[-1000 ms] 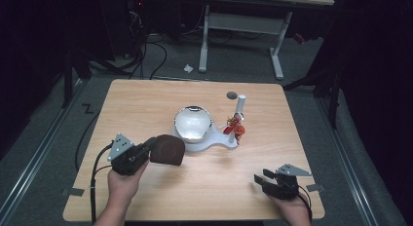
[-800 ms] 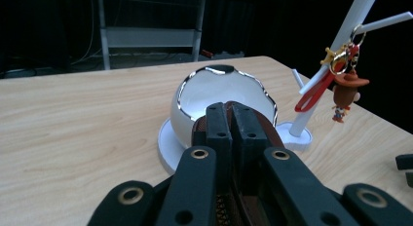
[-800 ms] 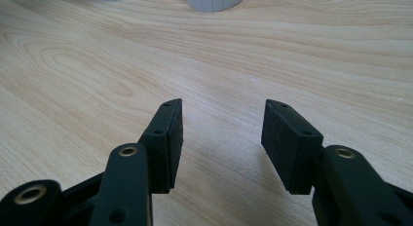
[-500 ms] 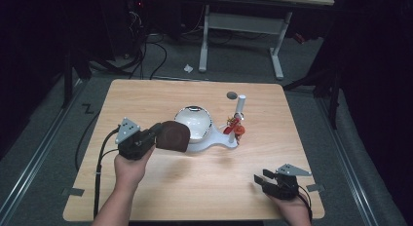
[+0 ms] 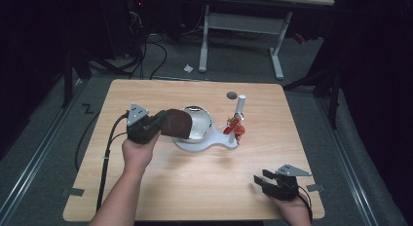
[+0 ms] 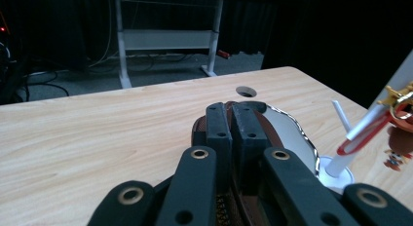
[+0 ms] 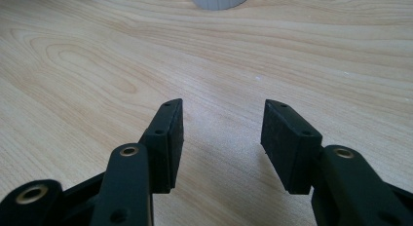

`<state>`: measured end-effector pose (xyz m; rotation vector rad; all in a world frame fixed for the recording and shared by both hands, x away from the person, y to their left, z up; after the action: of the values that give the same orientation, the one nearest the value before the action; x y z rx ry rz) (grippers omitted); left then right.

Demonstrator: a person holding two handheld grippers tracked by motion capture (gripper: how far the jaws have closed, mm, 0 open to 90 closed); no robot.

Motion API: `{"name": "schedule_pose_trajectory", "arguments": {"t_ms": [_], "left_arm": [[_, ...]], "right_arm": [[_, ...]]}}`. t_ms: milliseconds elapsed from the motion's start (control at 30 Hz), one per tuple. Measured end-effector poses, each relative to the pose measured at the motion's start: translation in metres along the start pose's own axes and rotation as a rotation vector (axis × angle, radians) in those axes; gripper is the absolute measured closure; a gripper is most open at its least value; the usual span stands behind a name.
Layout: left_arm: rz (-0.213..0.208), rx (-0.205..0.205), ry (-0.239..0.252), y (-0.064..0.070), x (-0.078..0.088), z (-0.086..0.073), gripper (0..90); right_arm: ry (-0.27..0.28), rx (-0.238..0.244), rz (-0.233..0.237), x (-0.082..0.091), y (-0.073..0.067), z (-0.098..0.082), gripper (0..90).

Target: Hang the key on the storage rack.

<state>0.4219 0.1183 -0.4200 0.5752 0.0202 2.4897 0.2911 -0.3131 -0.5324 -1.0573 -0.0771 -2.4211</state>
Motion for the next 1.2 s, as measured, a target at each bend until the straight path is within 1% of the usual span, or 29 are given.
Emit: {"name": "schedule_pose_trajectory", "arguments": {"t_ms": [67, 133, 200, 233, 367, 400, 433, 467, 667, 800, 867, 933, 1033, 1200], "left_arm": [[0.006, 0.000, -0.006, -0.001, -0.006, 0.002, 87.2], [0.007, 0.001, -0.008, 0.000, -0.008, 0.002, 87.2], [0.015, -0.008, -0.021, 0.002, -0.016, 0.002, 87.2], [0.015, -0.008, -0.021, 0.002, -0.016, 0.002, 87.2], [0.023, -0.016, -0.034, 0.004, -0.025, 0.001, 87.2], [0.035, -0.025, -0.040, 0.005, -0.027, 0.001, 87.2], [0.035, -0.025, -0.040, 0.005, -0.027, 0.001, 87.1], [0.044, -0.026, -0.042, 0.005, -0.028, 0.001, 87.2], [0.067, -0.019, -0.050, 0.004, -0.031, 0.000, 87.0], [0.066, -0.010, -0.049, 0.004, -0.033, 0.000, 86.8], [0.064, 0.000, -0.053, 0.003, -0.035, 0.000, 86.7], [0.066, 0.001, -0.050, 0.003, -0.037, -0.001, 86.6], [0.066, 0.012, -0.053, 0.004, -0.041, -0.001, 86.4], [0.070, 0.016, -0.057, 0.006, -0.048, -0.001, 85.7]], "right_arm": [[0.000, -0.001, 0.001, 0.000, 0.000, 0.000, 51.0], [0.001, -0.001, 0.001, 0.000, 0.000, 0.000, 51.1], [0.001, 0.000, 0.003, 0.001, 0.000, 0.000, 51.1], [0.001, 0.000, 0.003, 0.001, 0.000, 0.000, 51.1], [0.002, 0.002, 0.005, 0.001, 0.001, -0.001, 51.1], [0.002, 0.003, 0.005, 0.001, 0.000, -0.001, 51.1], [0.002, 0.003, 0.005, 0.001, 0.000, -0.001, 51.1], [0.002, 0.002, 0.006, 0.001, 0.000, -0.001, 51.1], [0.004, -0.002, 0.009, 0.001, 0.001, -0.001, 51.1], [0.004, -0.001, 0.011, 0.001, 0.000, -0.001, 51.1], [0.003, -0.002, 0.012, 0.001, 0.000, -0.001, 51.1], [0.003, -0.002, 0.012, 0.001, 0.000, -0.001, 51.1], [0.004, -0.003, 0.010, 0.002, 0.001, -0.001, 51.1], [0.001, -0.003, 0.011, 0.001, 0.001, -0.001, 51.1]]}}
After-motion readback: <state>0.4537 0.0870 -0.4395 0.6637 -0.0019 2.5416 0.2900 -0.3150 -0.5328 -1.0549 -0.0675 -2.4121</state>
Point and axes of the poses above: each handheld gripper's, and its own axes: x roughly backward along the jaws, z roughly out of its top, y roughly to its right, the point moved 1 cm from there along -x, roughly forward along the jaws, and after that the axes turned 6 degrees about -y, right-handed, at the moved point
